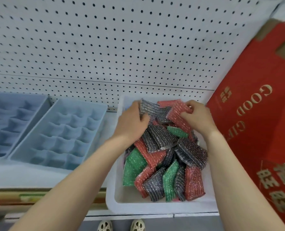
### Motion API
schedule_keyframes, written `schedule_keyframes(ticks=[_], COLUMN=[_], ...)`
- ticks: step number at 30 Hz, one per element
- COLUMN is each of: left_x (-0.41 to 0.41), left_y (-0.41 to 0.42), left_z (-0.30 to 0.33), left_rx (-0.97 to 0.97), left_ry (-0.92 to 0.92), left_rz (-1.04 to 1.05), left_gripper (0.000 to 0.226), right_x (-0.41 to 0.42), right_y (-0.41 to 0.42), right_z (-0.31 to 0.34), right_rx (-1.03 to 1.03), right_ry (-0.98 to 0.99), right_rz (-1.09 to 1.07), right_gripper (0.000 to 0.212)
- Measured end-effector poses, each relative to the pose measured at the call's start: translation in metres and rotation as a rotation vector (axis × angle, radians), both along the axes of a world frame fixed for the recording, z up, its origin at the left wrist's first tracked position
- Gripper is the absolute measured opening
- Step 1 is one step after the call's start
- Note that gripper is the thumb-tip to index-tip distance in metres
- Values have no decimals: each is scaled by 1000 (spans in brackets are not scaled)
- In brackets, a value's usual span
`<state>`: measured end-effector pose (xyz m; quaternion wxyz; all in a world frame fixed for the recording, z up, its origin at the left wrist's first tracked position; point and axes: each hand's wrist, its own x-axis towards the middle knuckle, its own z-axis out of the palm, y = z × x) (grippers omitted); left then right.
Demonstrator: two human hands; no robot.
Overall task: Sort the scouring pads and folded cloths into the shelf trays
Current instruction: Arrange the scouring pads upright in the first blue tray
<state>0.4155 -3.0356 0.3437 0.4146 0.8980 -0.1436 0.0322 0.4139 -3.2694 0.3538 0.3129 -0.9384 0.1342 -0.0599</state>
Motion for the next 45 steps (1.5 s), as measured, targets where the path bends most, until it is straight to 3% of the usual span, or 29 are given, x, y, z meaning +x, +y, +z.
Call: schedule_keyframes(ticks=[5, 7, 10, 12, 14, 16, 18, 20, 23, 25, 27, 30, 32, 34, 36, 38, 40, 42, 45], left_x=[-6, -10, -8, -3, -4, -9, -14, -12, -5, -4, -2, 6, 12, 16, 20, 22, 23, 23, 23], left_y=[-17, -18, -10, -8, -14, -22, -23, -16, -2, 7, 20, 38, 47, 51, 53, 54, 57, 63, 74], left_z=[1, 3, 16, 21, 22, 12, 5, 0, -1, -2, -2, -2, -2, -2, -3, -2, -2, -6, -13], left_rx=[233, 151, -49, 43, 215, 299, 307, 256, 229, 137, -111, -578, -746, -833, -862, -887, -909, -888, -843], left_ry=[155, 142, 154, 228, 322, 382, 378, 366, 429, 467, 471, 464, 416, 397, 386, 391, 397, 367, 301], left_rz=[-173, -104, 135, 68, -113, -232, -248, -241, -270, -255, -159, 68, 199, 282, 347, 397, 373, 305, 293], left_gripper=[51, 54, 57, 42, 37, 53, 76, 88, 83, 63, 37, 36, 37, 37, 34, 36, 56, 74, 67], right_x=[-2, 0, 8, 23, 41, 55, 61, 63, 68, 70, 71, 71, 69, 63, 56, 48, 44, 44, 48], right_y=[3, 0, -7, -7, 0, 8, 12, 12, 12, 11, 13, 22, 30, 40, 53, 70, 83, 90, 95], right_z=[-8, -3, 14, 23, 25, 18, 9, 6, 8, 13, 20, 33, 40, 47, 46, 35, 25, 18, 20], right_rx=[-61, -79, 4, 5, -101, -231, -290, -303, -202, -22, 230, 629, 937, 1117, 1047, 854, 743, 747, 758], right_ry=[168, 145, 36, 19, 102, 248, 342, 319, 259, 232, 183, 17, -33, 49, 190, 238, 225, 231, 234], right_rz=[124, 106, 59, 75, 169, 285, 352, 362, 317, 272, 226, 119, 88, 165, 276, 318, 318, 345, 400], right_gripper=[50, 44, 17, 15, 18, 20, 40, 49, 51, 38, 25, 23, 20, 25, 35, 33, 32, 34, 35])
